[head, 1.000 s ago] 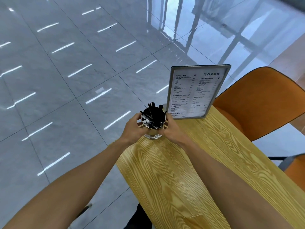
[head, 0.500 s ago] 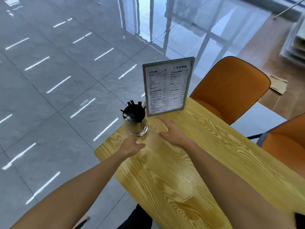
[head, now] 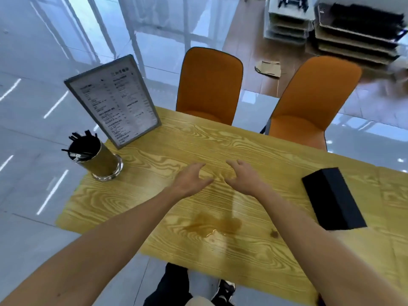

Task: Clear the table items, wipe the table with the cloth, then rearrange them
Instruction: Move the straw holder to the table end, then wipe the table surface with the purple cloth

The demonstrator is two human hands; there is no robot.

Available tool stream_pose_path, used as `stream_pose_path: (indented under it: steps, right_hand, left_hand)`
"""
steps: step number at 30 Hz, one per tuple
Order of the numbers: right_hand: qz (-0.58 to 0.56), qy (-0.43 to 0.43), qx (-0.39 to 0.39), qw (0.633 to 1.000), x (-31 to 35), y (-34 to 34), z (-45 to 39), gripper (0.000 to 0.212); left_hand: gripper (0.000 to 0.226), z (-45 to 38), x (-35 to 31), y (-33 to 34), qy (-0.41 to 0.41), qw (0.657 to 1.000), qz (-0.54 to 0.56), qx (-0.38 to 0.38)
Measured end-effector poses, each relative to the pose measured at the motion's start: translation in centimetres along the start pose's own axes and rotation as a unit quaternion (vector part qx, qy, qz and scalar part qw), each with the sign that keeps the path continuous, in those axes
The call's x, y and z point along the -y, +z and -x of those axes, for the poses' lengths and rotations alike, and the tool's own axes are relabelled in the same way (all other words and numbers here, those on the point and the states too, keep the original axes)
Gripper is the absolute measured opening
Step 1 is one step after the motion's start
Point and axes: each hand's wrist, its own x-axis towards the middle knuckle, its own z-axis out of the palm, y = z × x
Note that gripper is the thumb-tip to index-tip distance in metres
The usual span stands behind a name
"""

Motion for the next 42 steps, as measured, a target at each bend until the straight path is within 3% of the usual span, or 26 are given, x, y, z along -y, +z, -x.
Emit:
stream_pose_path:
  steps: [8,14,27,29,32,36,40,42]
  right_hand:
    - [-0.044,0.084,-0.027,0.995,-13.3,2.4,10.5,0.070]
    - [-0.083,0.162,-0.027,0.983,-20.5,5.7,17.8,0.072]
    - [-0.059,0.385,0.039,0.920,-27.7,13.9,26.2,0.067]
    - [-0.034,0.386,0.034,0.921,-27.8,14.5,26.6,0.062]
    - [-0.063,0.353,-0.015,0.933,-28.3,14.8,26.8,0.039]
    - [-0.247,0.306,-0.025,0.919,-26.9,12.6,26.2,0.010]
    - [-0.421,0.252,0.036,0.871,-24.0,9.7,24.7,0.023]
    - [-0.469,0.230,0.062,0.850,-22.6,8.3,23.9,0.018]
  left_hand:
    - [0.076,2.3,-10.1,11.6,0.096,0.992,-0.061,0.060]
    - [0.079,5.1,-14.6,19.7,0.102,0.985,-0.073,0.123]
    - [0.077,10.4,-15.1,29.4,0.096,0.967,-0.060,0.229]
    - [0.074,10.9,-14.9,29.6,0.094,0.966,-0.052,0.235]
    - [0.075,11.1,-14.4,29.7,0.093,0.964,-0.036,0.245]
    - [0.082,10.6,-13.9,29.6,0.088,0.966,-0.019,0.243]
    - [0.091,9.8,-13.4,28.4,0.067,0.963,0.066,0.252]
    - [0.077,9.6,-12.9,27.1,0.058,0.952,0.127,0.272]
